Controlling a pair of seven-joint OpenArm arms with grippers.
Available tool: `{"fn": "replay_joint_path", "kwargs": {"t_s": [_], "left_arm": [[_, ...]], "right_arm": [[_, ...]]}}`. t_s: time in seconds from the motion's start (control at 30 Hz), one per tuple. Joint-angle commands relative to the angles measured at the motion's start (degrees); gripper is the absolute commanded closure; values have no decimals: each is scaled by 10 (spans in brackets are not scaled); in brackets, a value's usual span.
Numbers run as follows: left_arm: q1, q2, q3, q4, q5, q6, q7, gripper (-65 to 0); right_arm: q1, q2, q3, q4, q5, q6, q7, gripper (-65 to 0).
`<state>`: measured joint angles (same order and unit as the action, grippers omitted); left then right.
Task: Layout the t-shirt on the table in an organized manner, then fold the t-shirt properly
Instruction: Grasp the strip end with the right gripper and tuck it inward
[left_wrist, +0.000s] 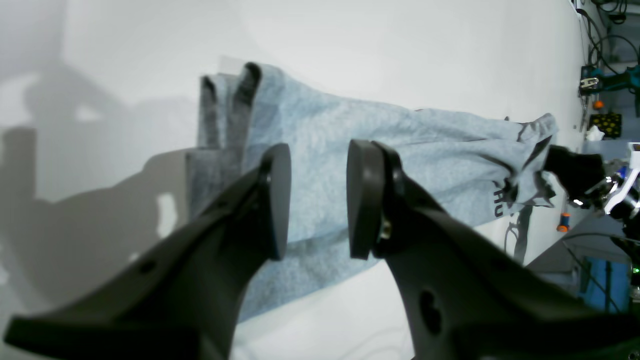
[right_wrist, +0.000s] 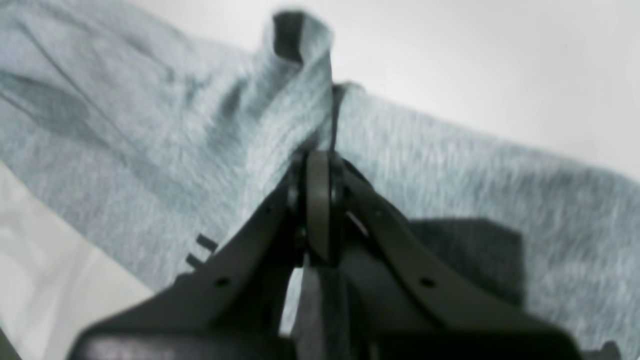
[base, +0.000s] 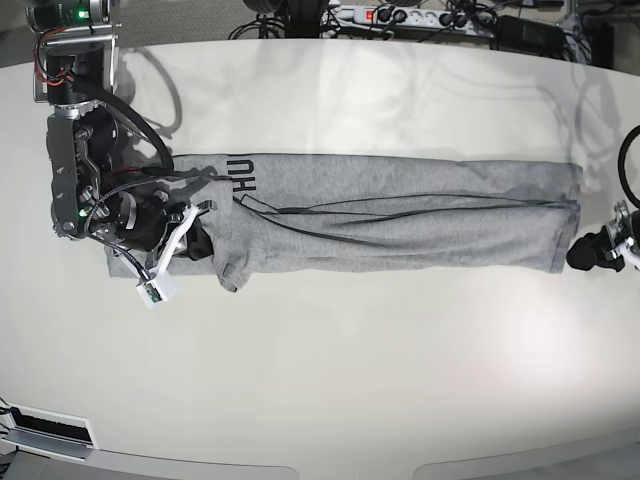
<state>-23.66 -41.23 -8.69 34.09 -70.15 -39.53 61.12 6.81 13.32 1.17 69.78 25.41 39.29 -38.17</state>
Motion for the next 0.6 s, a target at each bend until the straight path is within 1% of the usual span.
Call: {"fn": "replay_joint_path", "kwargs": {"t_s": [0.0, 0.2, 0.33, 0.47, 0.57], "left_arm": [[-14, -17, -4, 8, -13, -5, -7, -196], [-14, -17, -4, 8, -13, -5, -9, -196], [-14, -17, -4, 8, -13, -5, -11, -196], [-14, -17, -4, 8, -13, -5, -10, -196], [-14, -17, -4, 8, -13, -5, -10, -196]], "right_arm": [[13, 5, 2, 11, 18, 7, 0, 0], [8, 5, -11, 12, 93, 7, -107, 0], [3, 11, -36, 42, 108, 7, -135, 0], [-22, 13, -57, 116, 109, 7, -177, 0], [-57, 34, -85, 197, 111, 7, -190, 0]]}}
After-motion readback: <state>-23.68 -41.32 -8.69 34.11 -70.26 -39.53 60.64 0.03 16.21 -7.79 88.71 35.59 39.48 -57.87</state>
